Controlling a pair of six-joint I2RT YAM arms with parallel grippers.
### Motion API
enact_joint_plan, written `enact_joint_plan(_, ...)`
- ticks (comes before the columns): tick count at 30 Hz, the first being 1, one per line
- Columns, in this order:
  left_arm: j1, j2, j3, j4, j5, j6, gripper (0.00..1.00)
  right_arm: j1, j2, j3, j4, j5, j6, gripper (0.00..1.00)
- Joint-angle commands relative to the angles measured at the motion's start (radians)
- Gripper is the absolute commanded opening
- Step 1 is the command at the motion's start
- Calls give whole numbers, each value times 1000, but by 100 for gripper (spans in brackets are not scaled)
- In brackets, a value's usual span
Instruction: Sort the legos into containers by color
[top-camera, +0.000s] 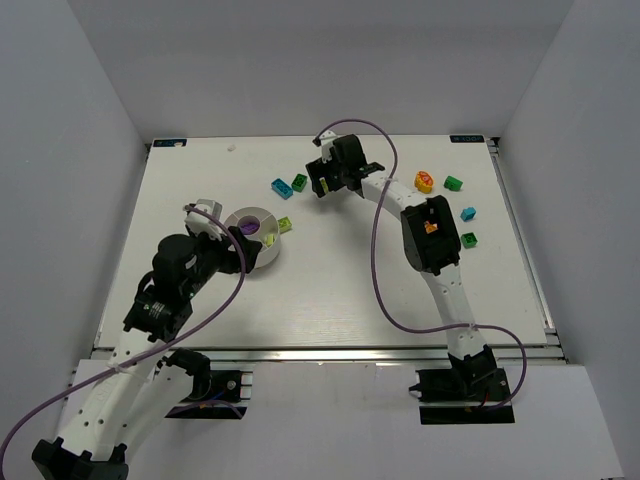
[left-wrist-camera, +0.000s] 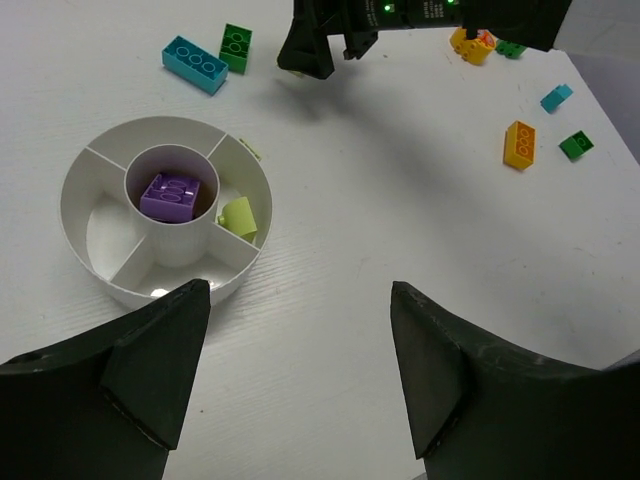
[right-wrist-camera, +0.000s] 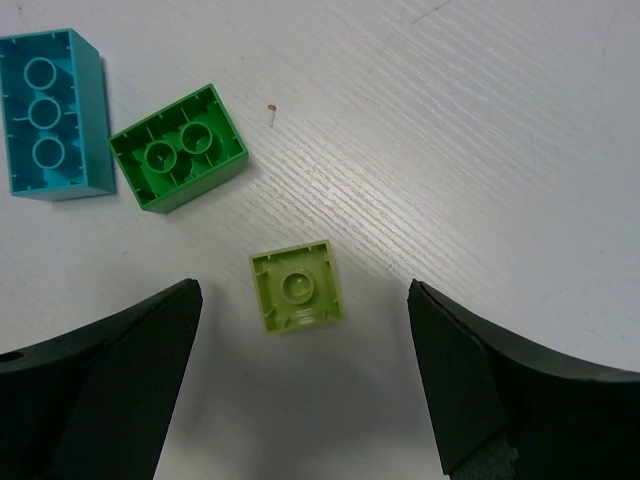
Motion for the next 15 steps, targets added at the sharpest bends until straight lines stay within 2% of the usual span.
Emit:
enact_joint_plan(1, -2, -24, -16, 27, 34, -27, 82, -6, 33, 69, 22, 3, -33, 88)
enact_joint_plan(6, -2, -64, -45, 35, 50, -71, 82, -17, 59, 82, 48, 1, -47, 79)
enact_joint_plan(12, -2, -88, -68, 27, 57, -105, 82, -15, 73, 79, 35, -36, -67, 56)
enact_joint_plan(14, -2, -96, -71, 24, 57, -113, 82, -15, 50, 56, 46, -65, -72, 37)
enact_joint_plan(15, -2, -101, -72, 20, 59, -114, 82, -15, 36, 2, 84, -71, -73, 16)
